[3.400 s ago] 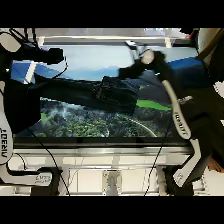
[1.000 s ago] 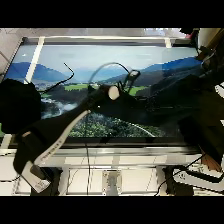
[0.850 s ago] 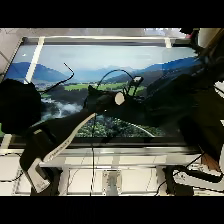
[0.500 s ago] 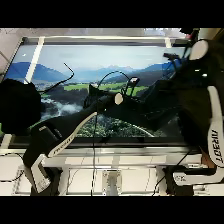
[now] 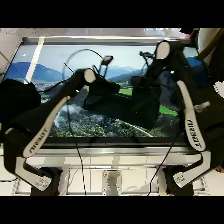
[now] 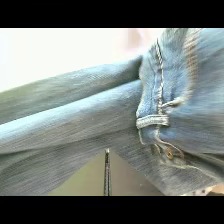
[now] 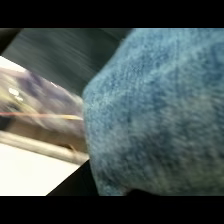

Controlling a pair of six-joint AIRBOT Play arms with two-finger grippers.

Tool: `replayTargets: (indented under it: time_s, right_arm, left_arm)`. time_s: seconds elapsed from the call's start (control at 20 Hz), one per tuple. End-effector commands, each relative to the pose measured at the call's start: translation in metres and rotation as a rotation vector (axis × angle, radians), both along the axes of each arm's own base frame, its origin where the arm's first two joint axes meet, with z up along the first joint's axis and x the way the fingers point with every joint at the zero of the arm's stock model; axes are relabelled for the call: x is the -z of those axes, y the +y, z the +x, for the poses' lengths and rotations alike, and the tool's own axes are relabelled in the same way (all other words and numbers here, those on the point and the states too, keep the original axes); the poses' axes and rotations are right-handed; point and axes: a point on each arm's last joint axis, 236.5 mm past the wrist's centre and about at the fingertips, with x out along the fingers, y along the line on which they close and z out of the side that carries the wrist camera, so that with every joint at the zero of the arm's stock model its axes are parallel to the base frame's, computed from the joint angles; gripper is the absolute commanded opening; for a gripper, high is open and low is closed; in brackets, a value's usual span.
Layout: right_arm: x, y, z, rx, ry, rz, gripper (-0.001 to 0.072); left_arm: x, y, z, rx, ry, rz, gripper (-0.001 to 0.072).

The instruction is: Fold the clothes and pants, and hang the long-sleeved shirts on hangers.

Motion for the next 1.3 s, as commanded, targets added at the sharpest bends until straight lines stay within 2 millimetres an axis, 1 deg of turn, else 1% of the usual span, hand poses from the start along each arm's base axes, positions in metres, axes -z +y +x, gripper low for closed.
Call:
replayTargets:
  time_s: [0.0, 0.05, 0.1, 0.15, 0.2, 0.25, 0.3, 0.35, 0.4, 0.45, 0.5, 0.6, 0.65, 0.7, 0.75, 0.8, 0.85, 0.9, 1.05, 1.15, 1.25]
  right_arm:
    - [0.007, 0.094, 0.04, 0.018, -0.119, 0.251, 0.0047]
    - [0.011, 0.118, 0.053, 0.029, -0.16, 0.313, 0.0048]
    - [0.014, 0.139, 0.061, 0.033, -0.19, 0.363, 0.0081]
    - [0.019, 0.157, 0.063, 0.04, -0.196, 0.408, 0.0329]
    - [0.022, 0.173, 0.06, 0.034, -0.183, 0.443, 0.054]
    - [0.025, 0.185, 0.052, 0.001, -0.172, 0.465, 0.0564]
    - [0.022, 0.193, 0.045, -0.045, -0.175, 0.475, 0.056]
    - [0.017, 0.196, 0.039, -0.098, -0.182, 0.475, 0.0557]
    - [0.013, 0.193, 0.031, -0.156, -0.174, 0.457, 0.0557]
    - [0.008, 0.176, 0.026, -0.198, -0.158, 0.409, 0.0557]
    - [0.007, 0.151, 0.024, -0.212, -0.144, 0.334, 0.0557]
    - [-0.001, 0.079, 0.024, -0.191, -0.133, 0.145, 0.0556]
    - [-0.011, 0.036, 0.026, -0.154, -0.148, 0.036, 0.0556]
    - [-0.021, 0.0, 0.032, -0.106, -0.184, -0.046, 0.0556]
    - [-0.032, -0.03, 0.039, -0.05, -0.228, -0.094, 0.0557]
    - [-0.037, -0.046, 0.045, -0.005, -0.252, -0.097, 0.0557]
    - [-0.034, -0.059, 0.048, 0.034, -0.244, -0.098, 0.0556]
    - [-0.025, -0.071, 0.048, 0.057, -0.216, -0.111, 0.0557]
    - [0.018, -0.109, 0.042, 0.135, -0.104, -0.136, 0.0556]
    - [0.052, -0.129, 0.027, 0.178, -0.007, -0.139, 0.0557]
    - [0.083, -0.137, 0.014, 0.231, 0.062, -0.089, 0.0558]
  left_arm:
    - [-0.033, 0.057, 0.011, -0.067, -0.004, 0.012, 0.0013]
    - [-0.039, 0.07, 0.012, -0.084, -0.001, 0.013, 0.0013]
    - [-0.045, 0.082, 0.014, -0.101, 0.001, 0.014, 0.0013]
    - [-0.05, 0.095, 0.015, -0.12, 0.002, 0.015, 0.0013]
    - [-0.056, 0.107, 0.018, -0.141, -0.002, 0.016, 0.0013]
    - [-0.06, 0.119, 0.021, -0.16, -0.013, 0.023, 0.0014]
    - [-0.063, 0.13, 0.024, -0.179, -0.022, 0.034, 0.0013]
    - [-0.067, 0.14, 0.027, -0.2, -0.029, 0.034, 0.0013]
    - [-0.07, 0.149, 0.029, -0.216, -0.031, 0.034, 0.0014]
    - [-0.072, 0.157, 0.029, -0.228, -0.031, 0.035, 0.0013]
    - [-0.074, 0.163, 0.03, -0.239, -0.03, 0.036, 0.0013]
    - [-0.077, 0.171, 0.031, -0.253, -0.033, 0.034, 0.0013]
    - [-0.077, 0.171, 0.031, -0.254, -0.033, 0.035, 0.0014]
    - [-0.077, 0.171, 0.031, -0.253, -0.032, 0.035, 0.0013]
    - [-0.076, 0.168, 0.03, -0.248, -0.032, 0.035, 0.0014]
    - [-0.076, 0.166, 0.03, -0.245, -0.033, 0.033, 0.0014]
    - [-0.077, 0.164, 0.03, -0.245, -0.035, 0.03, 0.0013]
    - [-0.078, 0.161, 0.029, -0.242, -0.033, 0.023, 0.0014]
    - [-0.072, 0.16, 0.019, -0.219, 0.005, 0.039, 0.0013]
    - [-0.07, 0.161, 0.015, -0.212, 0.024, 0.046, 0.0013]
    - [-0.07, 0.161, 0.015, -0.211, 0.025, 0.047, 0.0013]
